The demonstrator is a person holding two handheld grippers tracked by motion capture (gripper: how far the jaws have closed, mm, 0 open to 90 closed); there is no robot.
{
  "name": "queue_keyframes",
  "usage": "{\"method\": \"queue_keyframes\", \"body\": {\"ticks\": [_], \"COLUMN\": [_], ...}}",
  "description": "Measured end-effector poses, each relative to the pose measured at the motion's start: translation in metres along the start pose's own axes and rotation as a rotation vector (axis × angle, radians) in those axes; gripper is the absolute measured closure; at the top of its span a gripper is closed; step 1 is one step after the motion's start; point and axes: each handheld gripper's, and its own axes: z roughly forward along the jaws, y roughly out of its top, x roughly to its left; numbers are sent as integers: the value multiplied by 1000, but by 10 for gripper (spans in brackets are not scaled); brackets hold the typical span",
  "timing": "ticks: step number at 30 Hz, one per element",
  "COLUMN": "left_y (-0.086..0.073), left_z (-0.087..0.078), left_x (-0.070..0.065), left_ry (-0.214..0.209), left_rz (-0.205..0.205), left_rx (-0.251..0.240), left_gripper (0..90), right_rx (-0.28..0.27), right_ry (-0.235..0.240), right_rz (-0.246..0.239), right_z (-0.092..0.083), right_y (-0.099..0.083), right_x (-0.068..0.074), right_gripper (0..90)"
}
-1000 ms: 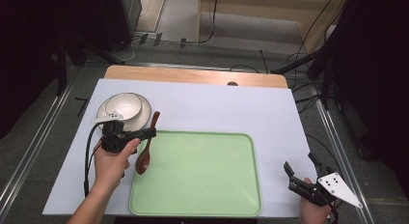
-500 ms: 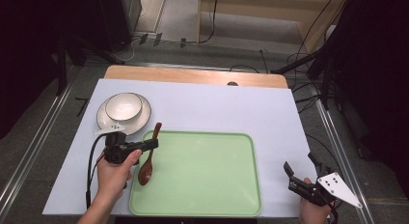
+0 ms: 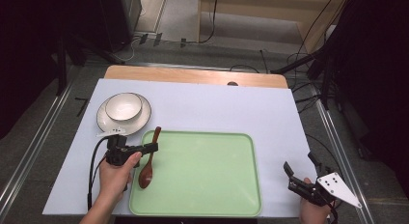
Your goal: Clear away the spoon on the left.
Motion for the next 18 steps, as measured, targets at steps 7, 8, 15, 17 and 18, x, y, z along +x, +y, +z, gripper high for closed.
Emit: {"method": "queue_keyframes", "body": {"ticks": [7,8,15,17,18], "left_y": [-1,-1,-4,-5,-6], "left_z": [2,2,7,9,10], "left_x": [8,9,10,9,9], "left_ry": [-31,-29,9,10,16], "left_rz": [-27,-26,2,22,26], "left_rx": [-3,1,23,39,42], "left_gripper": [721,697,555,524,506], "right_rx": [0,0,1,1,1], "right_ry": [0,0,-1,-1,-1], "right_rz": [0,-1,-1,-3,-1], "right_z": [0,0,0,0,0], "right_y": [0,0,0,0,0], "right_x": [0,0,0,0,0], "right_gripper": [132,132,132,132,132]}}
